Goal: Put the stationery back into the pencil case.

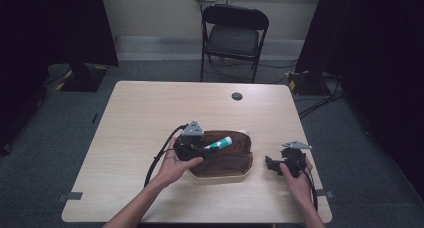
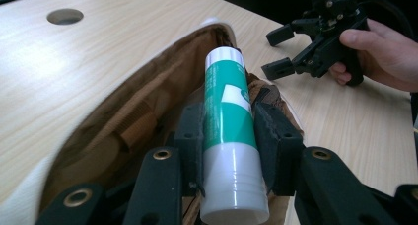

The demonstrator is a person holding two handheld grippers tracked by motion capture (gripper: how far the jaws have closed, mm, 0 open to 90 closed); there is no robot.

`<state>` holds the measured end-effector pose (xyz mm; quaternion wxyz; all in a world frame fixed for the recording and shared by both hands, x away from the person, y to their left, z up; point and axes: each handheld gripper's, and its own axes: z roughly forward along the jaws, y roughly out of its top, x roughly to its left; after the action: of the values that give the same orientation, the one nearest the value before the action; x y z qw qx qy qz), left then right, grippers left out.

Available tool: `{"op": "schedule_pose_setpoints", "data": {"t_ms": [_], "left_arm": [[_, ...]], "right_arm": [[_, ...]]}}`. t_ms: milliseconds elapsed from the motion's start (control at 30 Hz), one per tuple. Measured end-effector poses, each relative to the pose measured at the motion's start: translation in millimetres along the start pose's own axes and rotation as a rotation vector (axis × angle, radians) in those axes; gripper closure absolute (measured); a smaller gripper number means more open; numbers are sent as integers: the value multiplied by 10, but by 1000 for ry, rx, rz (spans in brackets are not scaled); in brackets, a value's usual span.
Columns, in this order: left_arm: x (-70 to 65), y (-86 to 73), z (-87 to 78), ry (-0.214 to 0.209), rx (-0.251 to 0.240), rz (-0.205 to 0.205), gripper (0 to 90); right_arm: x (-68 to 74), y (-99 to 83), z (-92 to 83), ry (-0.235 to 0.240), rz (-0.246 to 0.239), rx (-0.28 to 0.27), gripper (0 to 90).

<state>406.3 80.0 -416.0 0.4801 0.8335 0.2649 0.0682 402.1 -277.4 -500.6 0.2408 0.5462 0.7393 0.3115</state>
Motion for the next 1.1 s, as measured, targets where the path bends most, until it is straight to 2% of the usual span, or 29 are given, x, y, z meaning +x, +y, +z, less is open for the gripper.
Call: {"op": "schedule_pose_setpoints", "data": {"t_ms": [200,367,500,633,833,867,1000,1100], "left_arm": [[-31,-16,166,3,46,8,658],[-12,-48,226,21,55,2,656],[15,-62,248,20,72,5,654],[46,-61,239,19,47,-20,667],[97,-62,183,18,36,-21,659],[103,-61,165,21,44,-24,659],[128,-71,91,9,20,-33,669],[149,-69,16,16,20,-28,674]], "right_arm": [[0,0,0,0,0,0,60],[1,-1,-1,1,-3,0,60],[0,-2,-1,1,-3,0,60],[0,-1,-1,2,-3,0,60],[-1,4,5,6,-3,-1,58],[-2,3,5,5,-5,-1,58],[-2,4,7,6,-4,-2,58],[-1,5,6,7,-3,-1,58]]}}
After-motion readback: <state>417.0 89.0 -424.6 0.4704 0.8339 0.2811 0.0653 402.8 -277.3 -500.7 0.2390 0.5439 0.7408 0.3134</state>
